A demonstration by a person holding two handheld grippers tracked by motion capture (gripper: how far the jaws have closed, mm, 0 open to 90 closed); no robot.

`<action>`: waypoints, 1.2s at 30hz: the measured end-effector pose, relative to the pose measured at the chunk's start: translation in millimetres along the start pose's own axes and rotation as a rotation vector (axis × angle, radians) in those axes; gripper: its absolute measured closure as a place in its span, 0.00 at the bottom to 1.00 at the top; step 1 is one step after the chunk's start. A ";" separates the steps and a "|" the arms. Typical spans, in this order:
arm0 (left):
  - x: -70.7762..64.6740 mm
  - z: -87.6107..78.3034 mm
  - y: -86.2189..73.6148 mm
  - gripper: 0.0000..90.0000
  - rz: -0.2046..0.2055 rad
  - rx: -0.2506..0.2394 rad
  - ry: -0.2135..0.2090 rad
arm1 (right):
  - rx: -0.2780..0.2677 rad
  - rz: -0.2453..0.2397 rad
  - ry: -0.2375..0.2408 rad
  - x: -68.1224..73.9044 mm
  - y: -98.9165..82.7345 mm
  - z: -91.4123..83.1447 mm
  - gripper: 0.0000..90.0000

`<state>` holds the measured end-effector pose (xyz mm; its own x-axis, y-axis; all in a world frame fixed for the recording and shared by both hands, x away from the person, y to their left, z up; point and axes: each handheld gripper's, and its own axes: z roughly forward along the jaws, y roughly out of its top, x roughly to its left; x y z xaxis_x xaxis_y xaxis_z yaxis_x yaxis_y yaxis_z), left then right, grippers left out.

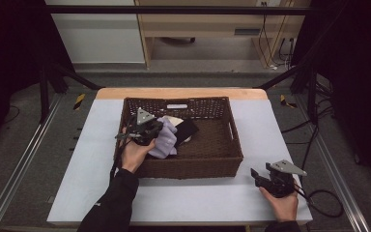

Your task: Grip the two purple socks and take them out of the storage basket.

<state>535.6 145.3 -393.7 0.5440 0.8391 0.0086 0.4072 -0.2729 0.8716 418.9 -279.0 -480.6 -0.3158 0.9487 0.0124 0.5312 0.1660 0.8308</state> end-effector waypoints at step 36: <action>20.8 -125.1 46.8 0.97 -0.039 -0.381 0.020 | 0.001 -0.004 -0.002 0.0 -0.4 -0.2 0.41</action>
<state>474.2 208.9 -291.4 0.5178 0.8552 -0.0216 0.1233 -0.0496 0.9911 418.6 -279.1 -480.9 -0.3164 0.9486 0.0081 0.5309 0.1700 0.8302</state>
